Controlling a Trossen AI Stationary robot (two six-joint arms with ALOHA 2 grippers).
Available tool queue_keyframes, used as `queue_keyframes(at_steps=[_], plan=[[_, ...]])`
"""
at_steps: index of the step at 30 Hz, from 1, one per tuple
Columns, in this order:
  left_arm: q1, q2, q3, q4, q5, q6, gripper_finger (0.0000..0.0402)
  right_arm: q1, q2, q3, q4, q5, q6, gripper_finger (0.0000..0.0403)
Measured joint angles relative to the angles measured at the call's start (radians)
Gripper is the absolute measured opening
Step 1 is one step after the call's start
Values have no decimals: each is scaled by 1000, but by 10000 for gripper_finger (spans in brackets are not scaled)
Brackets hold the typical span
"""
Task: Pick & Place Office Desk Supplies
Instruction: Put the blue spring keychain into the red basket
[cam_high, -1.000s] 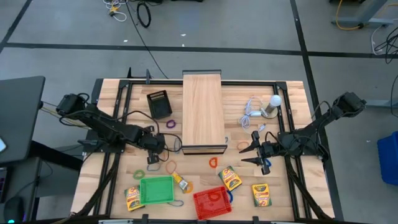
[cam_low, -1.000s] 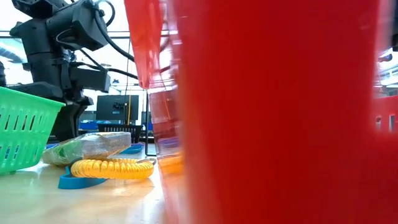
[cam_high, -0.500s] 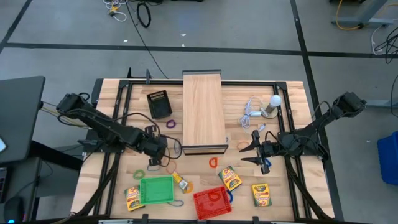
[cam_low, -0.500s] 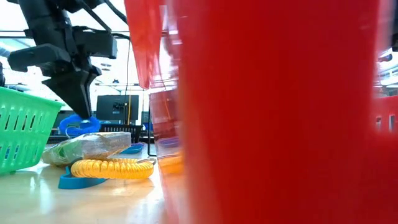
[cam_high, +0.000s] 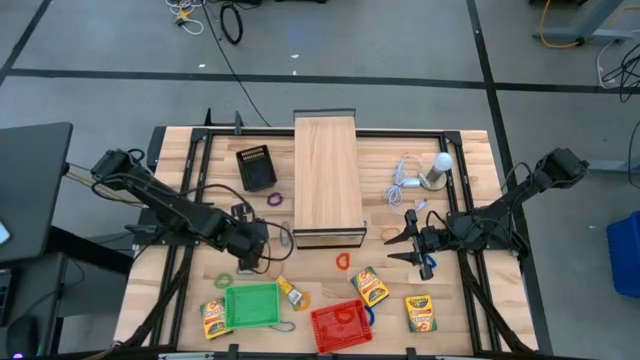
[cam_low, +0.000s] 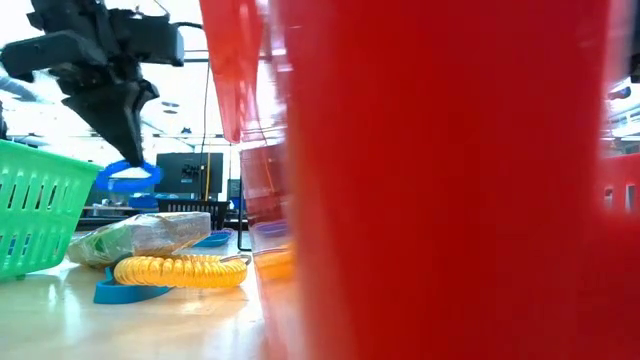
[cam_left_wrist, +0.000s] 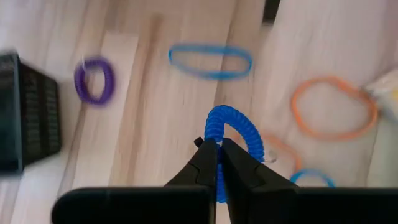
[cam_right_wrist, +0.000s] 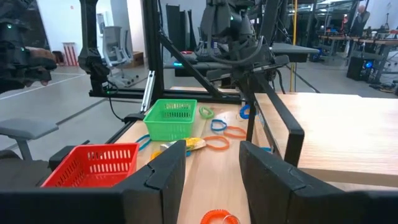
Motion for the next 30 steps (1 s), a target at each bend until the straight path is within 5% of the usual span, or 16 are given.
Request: queue_keyframes(at_steps=[17, 30], plan=[[-90, -8, 21, -24, -38, -36, 8, 0, 0, 0, -1, 0, 10, 160], [-218, -8, 192, 183, -321, 185, 8, 0, 5, 0, 28, -10, 19, 160]])
